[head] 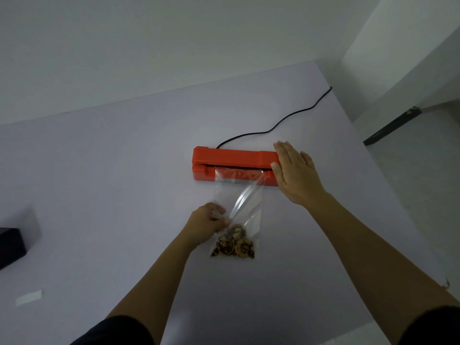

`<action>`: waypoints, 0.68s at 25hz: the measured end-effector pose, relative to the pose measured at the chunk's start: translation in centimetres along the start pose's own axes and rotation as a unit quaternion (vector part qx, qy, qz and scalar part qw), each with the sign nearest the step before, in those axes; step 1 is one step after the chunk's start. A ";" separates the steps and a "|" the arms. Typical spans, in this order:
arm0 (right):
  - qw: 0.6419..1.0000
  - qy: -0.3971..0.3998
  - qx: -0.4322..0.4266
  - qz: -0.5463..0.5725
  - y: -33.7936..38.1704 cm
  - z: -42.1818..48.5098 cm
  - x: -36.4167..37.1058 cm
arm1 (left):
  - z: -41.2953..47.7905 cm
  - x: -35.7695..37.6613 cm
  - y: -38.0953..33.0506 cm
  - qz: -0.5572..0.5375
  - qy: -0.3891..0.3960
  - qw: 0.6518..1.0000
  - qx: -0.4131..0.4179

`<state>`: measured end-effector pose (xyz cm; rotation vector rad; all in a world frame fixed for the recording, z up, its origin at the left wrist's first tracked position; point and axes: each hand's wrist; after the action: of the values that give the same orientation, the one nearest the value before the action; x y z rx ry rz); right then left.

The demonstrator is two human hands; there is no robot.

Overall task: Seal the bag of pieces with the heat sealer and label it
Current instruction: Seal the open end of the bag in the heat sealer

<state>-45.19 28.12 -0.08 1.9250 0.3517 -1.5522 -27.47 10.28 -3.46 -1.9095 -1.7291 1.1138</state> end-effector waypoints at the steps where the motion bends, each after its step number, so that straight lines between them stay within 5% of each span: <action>1: 1.000 0.002 0.000 -0.003 0.1 0.0 0.0 | 0.0 -0.1 0.0 0.000 -0.001 1.000 -0.001; 17: 0.998 0.045 0.025 -0.026 0.5 -0.2 0.0 | -0.9 0.0 0.3 -0.074 0.021 0.997 -0.002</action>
<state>-44.79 27.87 0.12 2.0432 0.4066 -1.5240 -26.67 10.44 -3.08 -1.7607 -1.8178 1.0097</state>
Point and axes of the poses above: each hand's wrist, its own z-axis towards the middle knuckle, its own x-axis out of the palm, y = z × x, and after that the axes turned 4 degrees about z, right-handed
